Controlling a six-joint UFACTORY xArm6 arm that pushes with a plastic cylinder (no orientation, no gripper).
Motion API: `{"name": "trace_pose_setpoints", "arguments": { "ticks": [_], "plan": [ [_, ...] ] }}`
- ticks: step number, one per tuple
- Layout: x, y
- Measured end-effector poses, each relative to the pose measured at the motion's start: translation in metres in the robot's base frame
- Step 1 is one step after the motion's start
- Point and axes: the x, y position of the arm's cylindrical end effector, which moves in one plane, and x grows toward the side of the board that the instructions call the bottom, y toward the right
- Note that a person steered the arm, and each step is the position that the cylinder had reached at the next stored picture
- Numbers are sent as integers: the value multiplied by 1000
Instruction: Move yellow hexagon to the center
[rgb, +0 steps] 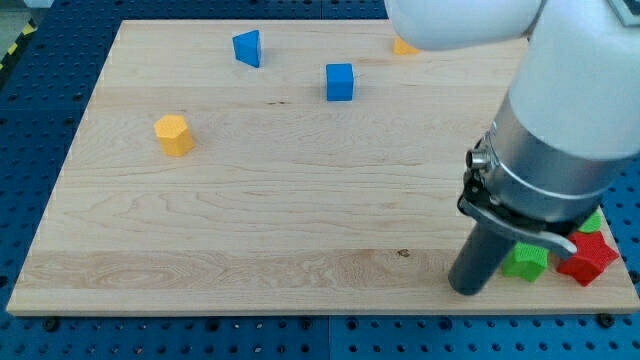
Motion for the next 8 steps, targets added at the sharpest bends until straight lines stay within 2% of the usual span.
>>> {"name": "trace_pose_setpoints", "arguments": {
  "ticks": [3,4,5,7,8],
  "plan": [
    [-9,42],
    [-10,37],
    [-18,-37],
    [-74,-187],
    [-81,-253]
  ]
}}
